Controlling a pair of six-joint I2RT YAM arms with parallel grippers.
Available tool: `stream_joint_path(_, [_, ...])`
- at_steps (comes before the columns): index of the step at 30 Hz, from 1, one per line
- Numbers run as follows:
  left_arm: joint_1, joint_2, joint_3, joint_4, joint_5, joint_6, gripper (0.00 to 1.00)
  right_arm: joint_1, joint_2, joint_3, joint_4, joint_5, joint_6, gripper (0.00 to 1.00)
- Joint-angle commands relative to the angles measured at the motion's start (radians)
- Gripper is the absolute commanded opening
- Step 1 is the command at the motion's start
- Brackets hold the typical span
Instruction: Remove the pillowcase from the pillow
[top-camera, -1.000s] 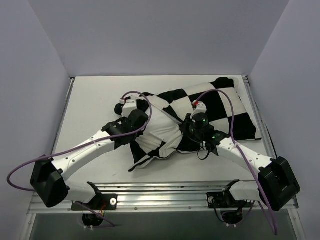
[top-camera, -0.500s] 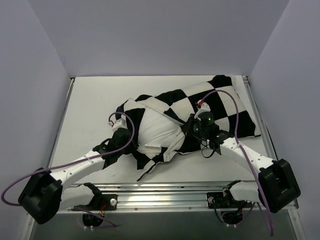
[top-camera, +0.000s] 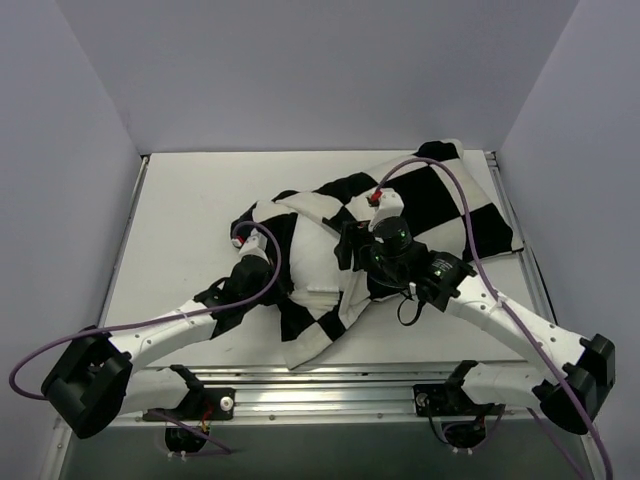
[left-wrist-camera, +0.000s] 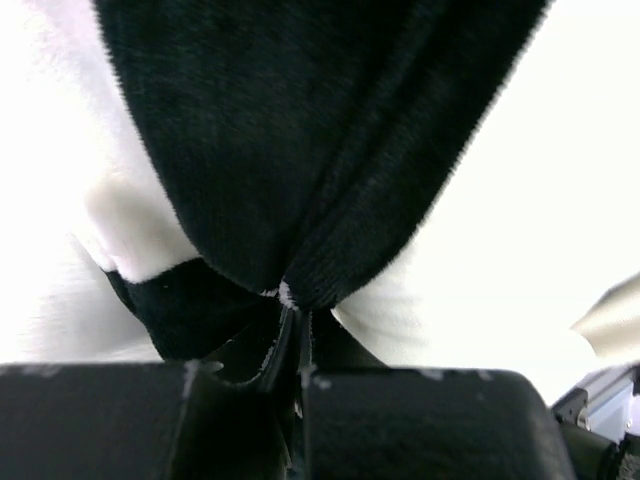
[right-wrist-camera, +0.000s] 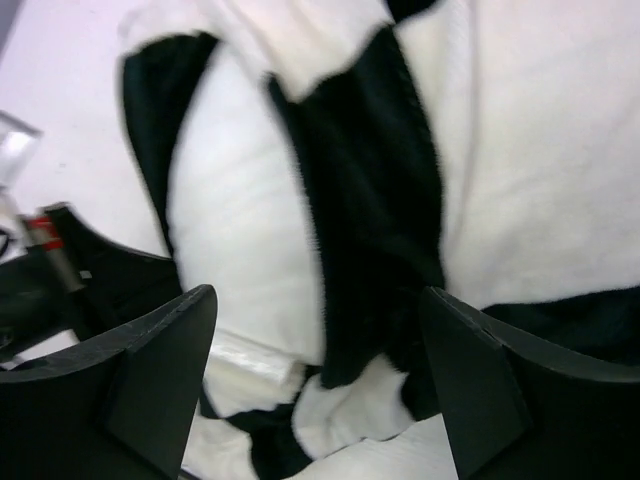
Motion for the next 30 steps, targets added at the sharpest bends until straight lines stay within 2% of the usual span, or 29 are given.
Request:
stream_joint_path(1, [-0.031,-0.032,0.034,0.028,0.008,0.022,0.05,0.119,-0.033,0.122,-0.13,0.169,-0.001,0.78])
stream_joint_path(5, [-0.037,-0.042,0.03,0.025,0.008,0.024,0.05,0.272,0.013,0.196,-0.114,0.249,0.026,0.73])
stream_joint_path(6, [-0.038,-0.048,0.03,0.022,0.005,0.024,0.05,0.318,0.027,0.204,-0.1,0.25,0.029,0.69])
stream_joint_path(9, [-0.042,-0.049,0.03,0.019,-0.002,0.024,0.06,0.358,0.102,0.209,-0.051,0.265,0.035,0.63])
stream_joint_path(13, [-0.048,-0.054,0.028,0.015,-0.004,0.021,0.05,0.352,0.202,0.151,-0.034,0.374,0.104,0.61])
stream_joint_path(14, [-0.049,-0.055,0.026,0.014,-0.007,0.021,0.06,0.341,0.211,0.134,-0.026,0.389,0.12,0.62])
stream_joint_path(17, [-0.057,-0.062,0.022,0.011,-0.012,0.018,0.06,0.274,0.24,0.065,-0.017,0.383,0.177,0.79])
stream_joint_path(19, [-0.058,-0.065,0.017,0.011,-0.012,0.016,0.06,0.248,0.254,0.034,-0.005,0.356,0.184,0.85])
stream_joint_path(20, [-0.06,-0.065,0.017,0.011,-0.015,0.016,0.06,0.237,0.257,0.011,-0.003,0.352,0.189,0.92])
stream_joint_path(22, [-0.063,-0.065,0.014,0.012,-0.018,0.015,0.06,0.231,0.271,-0.003,-0.005,0.329,0.194,0.98])
stream_joint_path(30, [-0.078,-0.04,0.028,0.011,-0.015,0.016,0.06,0.228,0.36,-0.032,0.055,0.234,0.203,1.0])
